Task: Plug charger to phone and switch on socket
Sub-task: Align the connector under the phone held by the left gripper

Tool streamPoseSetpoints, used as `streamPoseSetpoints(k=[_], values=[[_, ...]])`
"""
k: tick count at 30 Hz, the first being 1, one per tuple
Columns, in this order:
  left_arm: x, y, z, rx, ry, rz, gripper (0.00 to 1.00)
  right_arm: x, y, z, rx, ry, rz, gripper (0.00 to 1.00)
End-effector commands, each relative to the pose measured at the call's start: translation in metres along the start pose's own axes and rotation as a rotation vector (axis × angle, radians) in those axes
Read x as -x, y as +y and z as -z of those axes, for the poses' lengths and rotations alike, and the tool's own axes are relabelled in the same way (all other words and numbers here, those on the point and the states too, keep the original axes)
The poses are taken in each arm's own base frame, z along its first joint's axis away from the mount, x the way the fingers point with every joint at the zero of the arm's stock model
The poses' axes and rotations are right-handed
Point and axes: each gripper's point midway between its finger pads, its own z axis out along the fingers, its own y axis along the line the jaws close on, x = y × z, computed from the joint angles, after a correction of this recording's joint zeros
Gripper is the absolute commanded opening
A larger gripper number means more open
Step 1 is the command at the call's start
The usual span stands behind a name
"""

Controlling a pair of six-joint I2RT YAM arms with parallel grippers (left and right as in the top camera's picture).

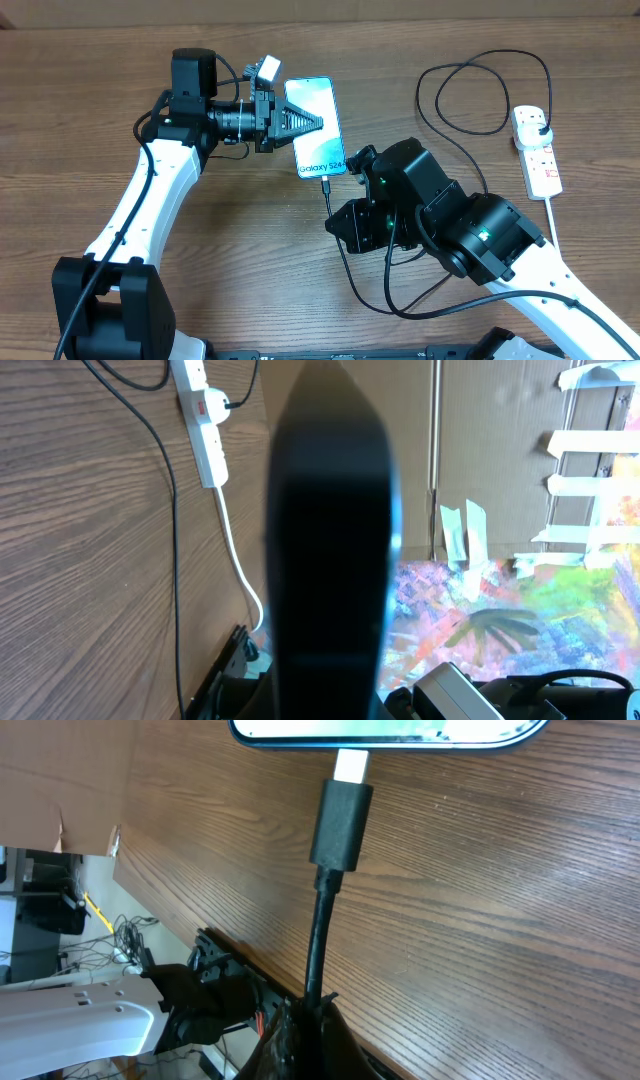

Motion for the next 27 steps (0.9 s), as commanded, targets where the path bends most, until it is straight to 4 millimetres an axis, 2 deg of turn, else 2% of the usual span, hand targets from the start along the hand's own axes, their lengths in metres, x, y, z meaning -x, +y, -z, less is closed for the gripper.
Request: streamPoseSetpoints(k=[1, 17, 27], values=[[-0.0025, -0.0057, -0.0010, -0.024, 0.022, -0.024, 0.04, 0.0016, 0.0017, 0.0006, 0.005, -0.014, 0.003, 0.04], [-0.0042, -0.0067, -0.0029, -0.027, 0.032, 0.066, 0.04, 0.0009, 0.0012, 0.0006, 0.003, -0.011, 0.001, 0.04], [-0.0042, -0.0065, -0.0030, -0.026, 0.031, 0.065, 0.04, 0.0008, 0.0012, 0.0006, 0.003, -0.010, 0.001, 0.04]])
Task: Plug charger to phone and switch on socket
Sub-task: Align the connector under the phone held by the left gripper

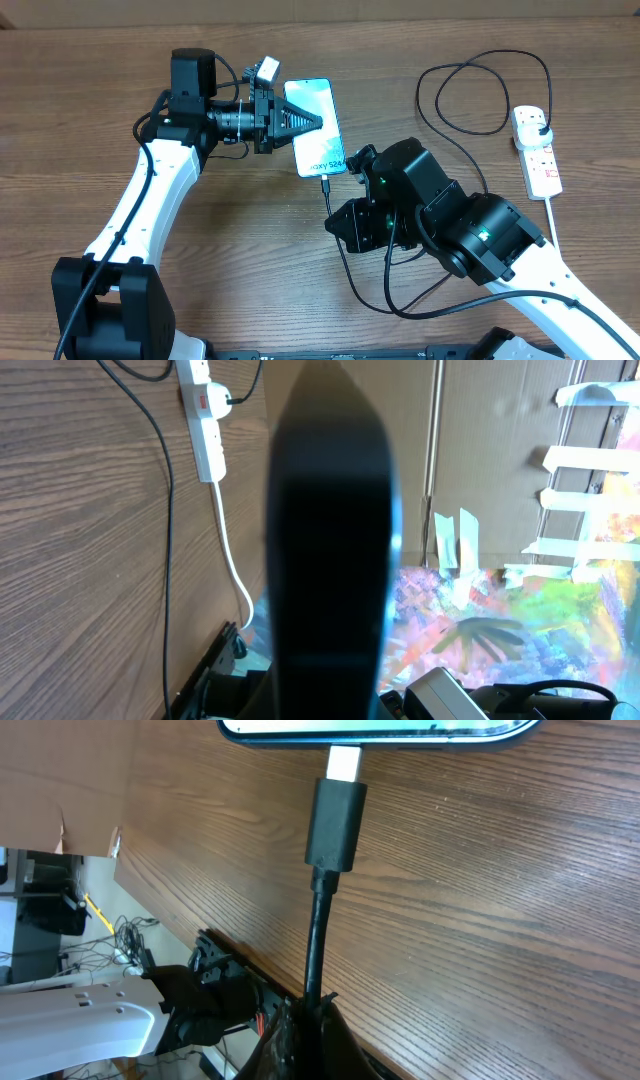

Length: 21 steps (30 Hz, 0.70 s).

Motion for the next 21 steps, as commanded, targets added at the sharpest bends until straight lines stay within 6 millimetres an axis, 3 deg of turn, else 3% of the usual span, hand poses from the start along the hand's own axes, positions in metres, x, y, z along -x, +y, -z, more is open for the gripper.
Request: streamPoseSetpoints(k=[1, 14, 21], values=[[-0.0044, -0.0063, -0.0029, -0.025, 0.032, 0.007, 0.04, 0.0000, 0.0009, 0.0006, 0.001, -0.007, 0.002, 0.04], [-0.0055, -0.0072, -0.0028, -0.029, 0.038, 0.059, 0.04, 0.0002, 0.0008, 0.0006, 0.001, -0.008, 0.003, 0.04], [-0.0108, -0.0124, -0.0024, -0.062, 0.067, -0.036, 0.04, 0.0039, 0.0023, 0.0006, 0.005, -0.024, 0.017, 0.04]])
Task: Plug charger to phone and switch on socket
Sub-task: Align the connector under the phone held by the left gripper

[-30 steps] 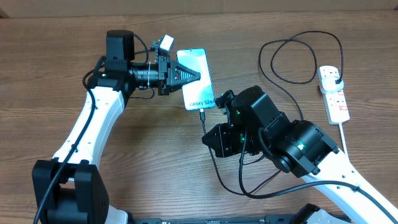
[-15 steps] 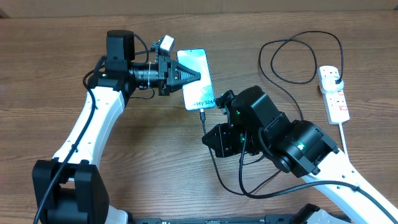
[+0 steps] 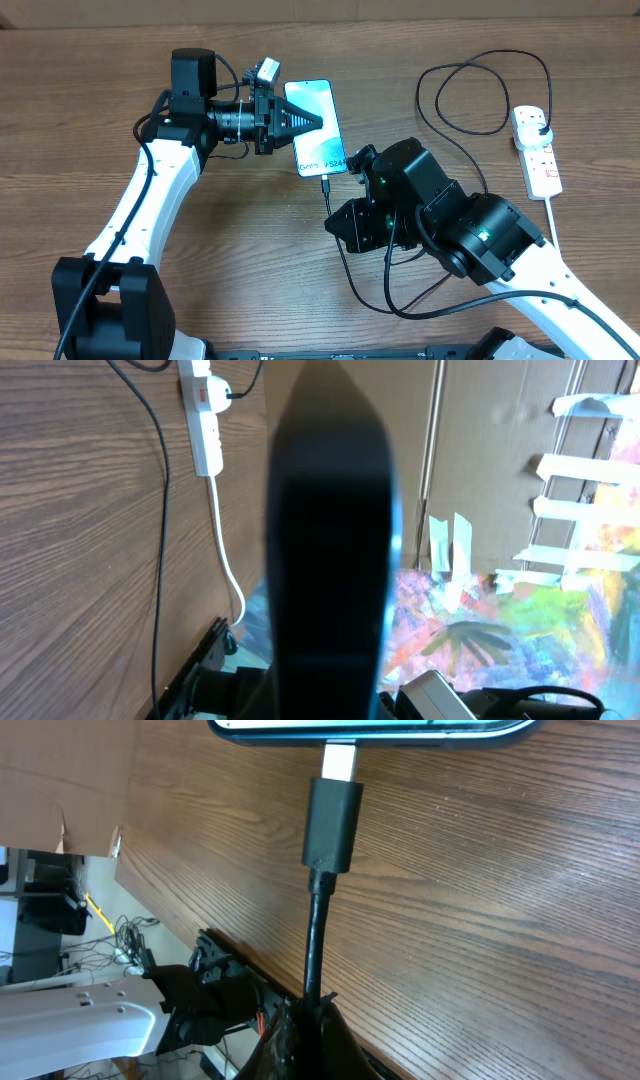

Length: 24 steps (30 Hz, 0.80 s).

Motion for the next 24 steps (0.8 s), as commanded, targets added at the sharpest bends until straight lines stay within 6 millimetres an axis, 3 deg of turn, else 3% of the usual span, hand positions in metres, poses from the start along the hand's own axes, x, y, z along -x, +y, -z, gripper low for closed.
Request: streamPoseSetpoints(k=[1, 24], values=[[-0.012, -0.012, -0.002, -0.064, 0.070, -0.092, 0.05, 0.005, 0.001, 0.001, 0.000, -0.029, 0.017, 0.04], [-0.026, -0.022, -0.008, -0.119, 0.143, -0.129, 0.05, 0.026, -0.031, 0.006, -0.190, -0.155, 0.016, 0.04]])
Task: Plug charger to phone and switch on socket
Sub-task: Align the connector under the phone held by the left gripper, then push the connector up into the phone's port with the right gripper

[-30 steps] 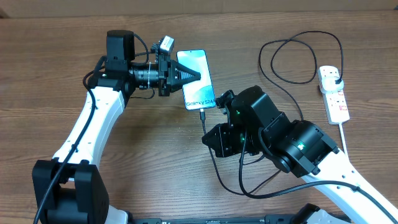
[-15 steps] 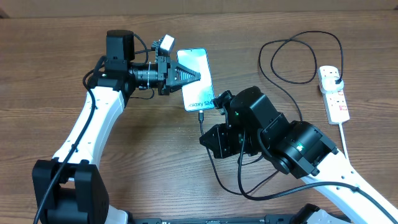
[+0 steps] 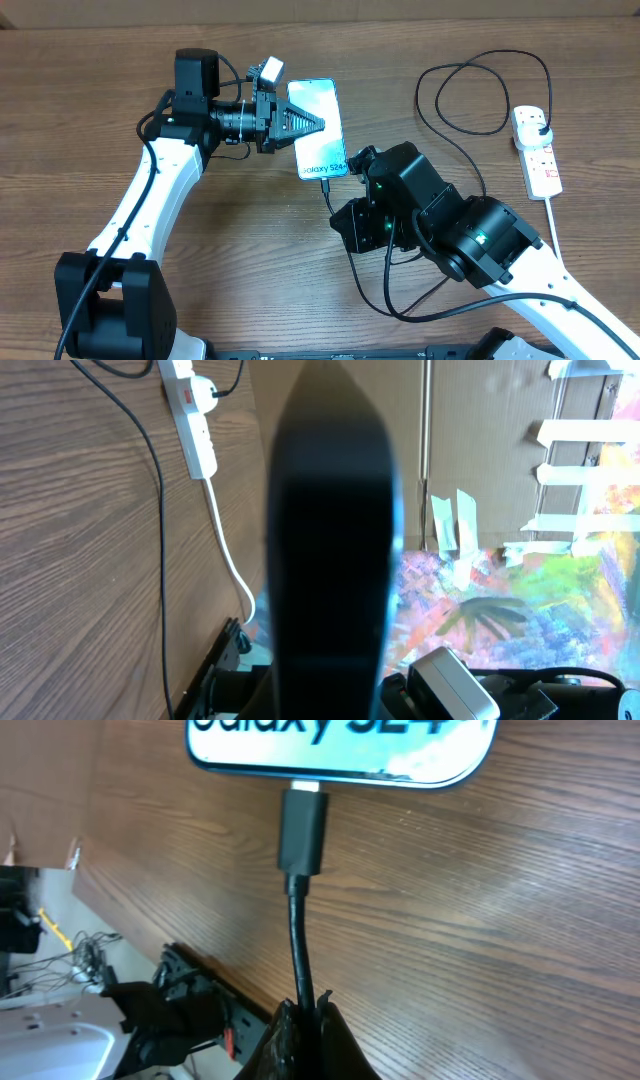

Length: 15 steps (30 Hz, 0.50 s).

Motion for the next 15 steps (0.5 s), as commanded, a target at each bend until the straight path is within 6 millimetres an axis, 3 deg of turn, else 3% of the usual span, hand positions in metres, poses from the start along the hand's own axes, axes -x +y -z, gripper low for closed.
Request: streamPoseSetpoints(k=[1, 15], values=[[-0.020, -0.023, -0.006, -0.100, 0.106, -0.038, 0.04, 0.022, -0.019, 0.005, -0.101, -0.113, -0.003, 0.04], [-0.017, -0.020, -0.006, -0.080, 0.087, -0.061, 0.04, 0.033, -0.009, 0.005, -0.058, -0.155, 0.006, 0.04]])
